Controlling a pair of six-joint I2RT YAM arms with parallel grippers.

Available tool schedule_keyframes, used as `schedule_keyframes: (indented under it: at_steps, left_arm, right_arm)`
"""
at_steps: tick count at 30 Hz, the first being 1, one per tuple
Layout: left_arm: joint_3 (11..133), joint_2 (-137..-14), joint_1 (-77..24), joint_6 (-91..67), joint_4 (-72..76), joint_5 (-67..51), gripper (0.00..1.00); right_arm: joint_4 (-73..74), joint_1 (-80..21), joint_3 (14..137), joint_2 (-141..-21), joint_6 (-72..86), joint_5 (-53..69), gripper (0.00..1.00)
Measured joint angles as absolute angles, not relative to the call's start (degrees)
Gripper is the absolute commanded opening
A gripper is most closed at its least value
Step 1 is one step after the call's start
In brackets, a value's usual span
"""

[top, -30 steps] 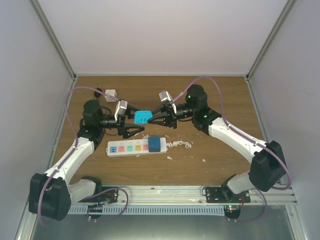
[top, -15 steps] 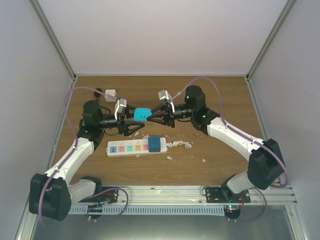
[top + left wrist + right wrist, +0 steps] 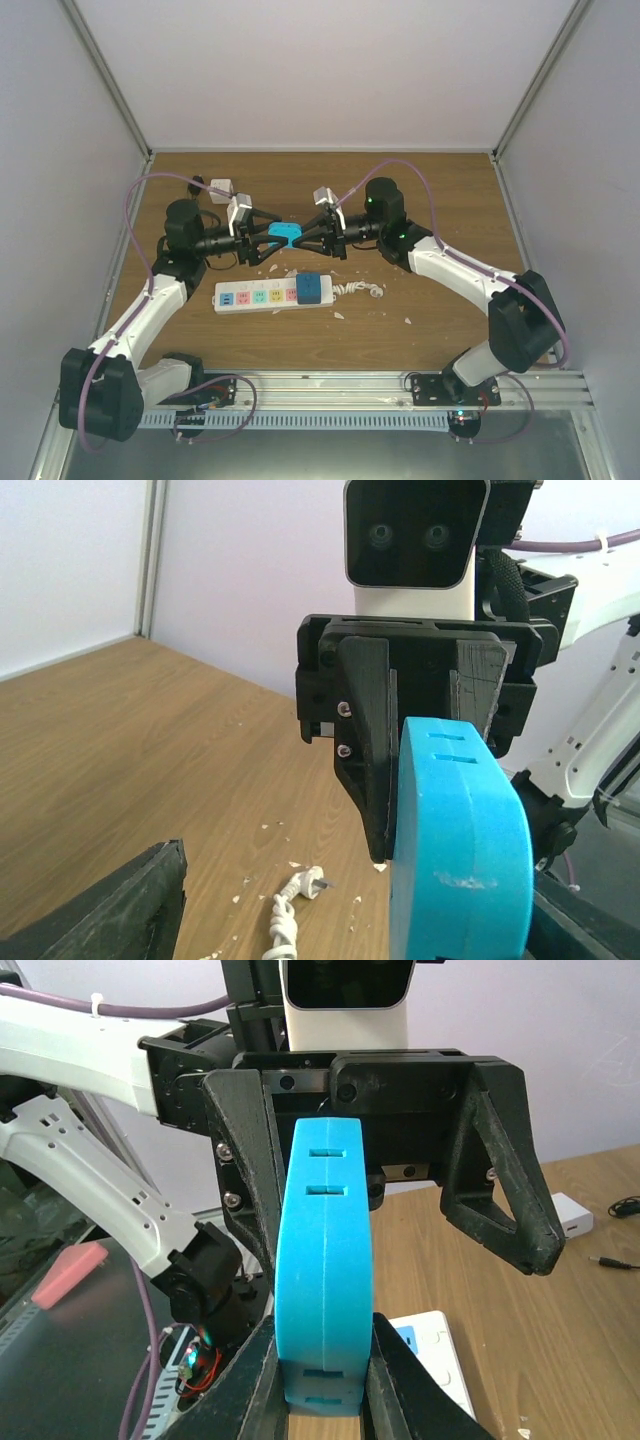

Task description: Pull the plug off the socket

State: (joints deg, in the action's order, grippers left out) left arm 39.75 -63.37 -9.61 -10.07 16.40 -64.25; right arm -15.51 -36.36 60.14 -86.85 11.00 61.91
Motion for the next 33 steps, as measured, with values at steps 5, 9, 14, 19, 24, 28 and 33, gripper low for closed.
schedule_keyframes:
  at_steps: [5, 9, 14, 19, 24, 28, 33]
  left_arm:
    - [41.0, -63.4, -9.6, -7.6, 13.4, -63.3, 0.73]
    - [42.6, -63.1, -9.9, -4.2, 10.0, -61.7, 0.76]
    - [45.5, -63.0, -10.0, 4.2, 4.0, -60.7, 0.79]
    - [46.9, -62.7, -10.0, 10.5, 0.0, -62.9, 0.79]
    - [49.9, -62.7, -9.5, 14.7, -4.1, -66.4, 0.77]
    - [52.8, -62.7, -9.3, 18.2, -6.9, -68.4, 0.76]
    - [55.7, -62.7, -9.2, 24.8, -13.0, -70.4, 0.77]
  right_arm:
    - [-16.6, -36.2, 59.8, -86.9, 11.7, 61.7, 0.01]
    - [-17.6, -36.0, 59.8, -87.1, 13.1, 61.8, 0.01]
    - [-18.9, -35.9, 59.8, -87.6, 14.6, 62.4, 0.01]
    - [-19.6, -36.1, 58.9, -87.7, 14.9, 64.3, 0.00]
    - [-19.5, -36.4, 58.8, -87.7, 14.8, 66.2, 0.00]
    - [-18.9, -36.7, 58.7, -87.7, 14.3, 67.3, 0.01]
    - [-18.6, -36.7, 58.4, -87.8, 13.7, 67.9, 0.01]
